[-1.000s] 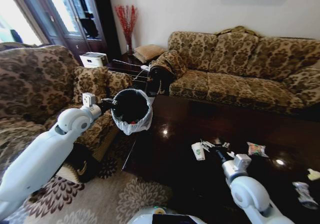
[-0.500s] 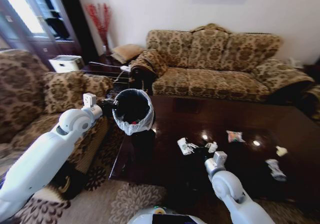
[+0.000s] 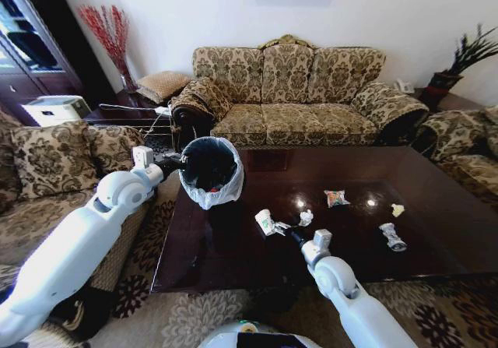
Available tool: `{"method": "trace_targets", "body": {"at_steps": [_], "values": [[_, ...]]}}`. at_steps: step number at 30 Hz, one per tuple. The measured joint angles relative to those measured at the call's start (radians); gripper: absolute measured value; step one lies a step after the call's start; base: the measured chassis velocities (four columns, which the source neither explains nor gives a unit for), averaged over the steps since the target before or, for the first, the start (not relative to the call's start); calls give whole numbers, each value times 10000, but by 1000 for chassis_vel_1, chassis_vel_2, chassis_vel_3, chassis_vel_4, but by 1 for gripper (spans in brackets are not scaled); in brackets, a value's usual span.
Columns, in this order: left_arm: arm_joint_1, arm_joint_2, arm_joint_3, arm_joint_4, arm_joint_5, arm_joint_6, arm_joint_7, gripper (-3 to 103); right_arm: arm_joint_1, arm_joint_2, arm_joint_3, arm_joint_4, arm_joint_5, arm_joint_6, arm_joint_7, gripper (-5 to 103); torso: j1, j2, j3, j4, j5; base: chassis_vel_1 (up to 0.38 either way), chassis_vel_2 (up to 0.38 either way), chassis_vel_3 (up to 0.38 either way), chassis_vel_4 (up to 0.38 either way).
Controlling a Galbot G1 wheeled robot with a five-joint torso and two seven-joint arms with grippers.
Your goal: Move to the front of the table and place the trash on the table into the trash bin.
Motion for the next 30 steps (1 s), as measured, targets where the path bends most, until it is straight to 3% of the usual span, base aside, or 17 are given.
{"method": "trace_targets", "body": {"at_steps": [10, 13, 15, 17, 18, 21, 24, 30], "values": [[125, 50, -136, 6, 128, -14, -7, 1, 864, 282, -871, -1140, -162, 95, 149, 98, 0, -1, 0, -1, 0, 0, 0, 0, 0], [136, -9, -139, -59, 128, -14, -20, 1, 1000, 329, -963, -1335, -158, 101, 255, 83, -1, 0, 0, -3, 1, 0, 0, 0, 0], [140, -19, -139, -64, 127, -14, -21, 1, 1004, 324, -974, -1360, -159, 100, 264, 83, -1, 0, 0, -5, 3, 0, 0, 0, 0], [150, -26, -139, -65, 127, -35, -21, 1, 980, 299, -974, -1395, -172, 99, 278, 71, -1, 0, 1, -5, 2, 0, 0, 0, 0], [150, -26, -139, -65, 127, -35, -21, 1, 980, 299, -974, -1395, -172, 99, 278, 71, -1, 0, 1, -5, 2, 0, 0, 0, 0], [119, -20, -139, -50, 123, -44, -18, 1, 944, 296, -954, -1404, -172, 99, 285, 55, -1, 0, 0, -4, 2, 0, 0, 0, 0], [76, -18, -139, -28, 123, -45, -17, 1, 937, 317, -947, -1429, -170, 104, 288, 50, -1, 0, 0, -4, 2, 0, 0, 0, 0], [80, -38, -137, -18, 117, -55, 2, 1, 899, 415, -864, -1414, -116, 136, 418, 22, -1, 0, 0, 0, 5, 0, 0, 0, 0]]}}
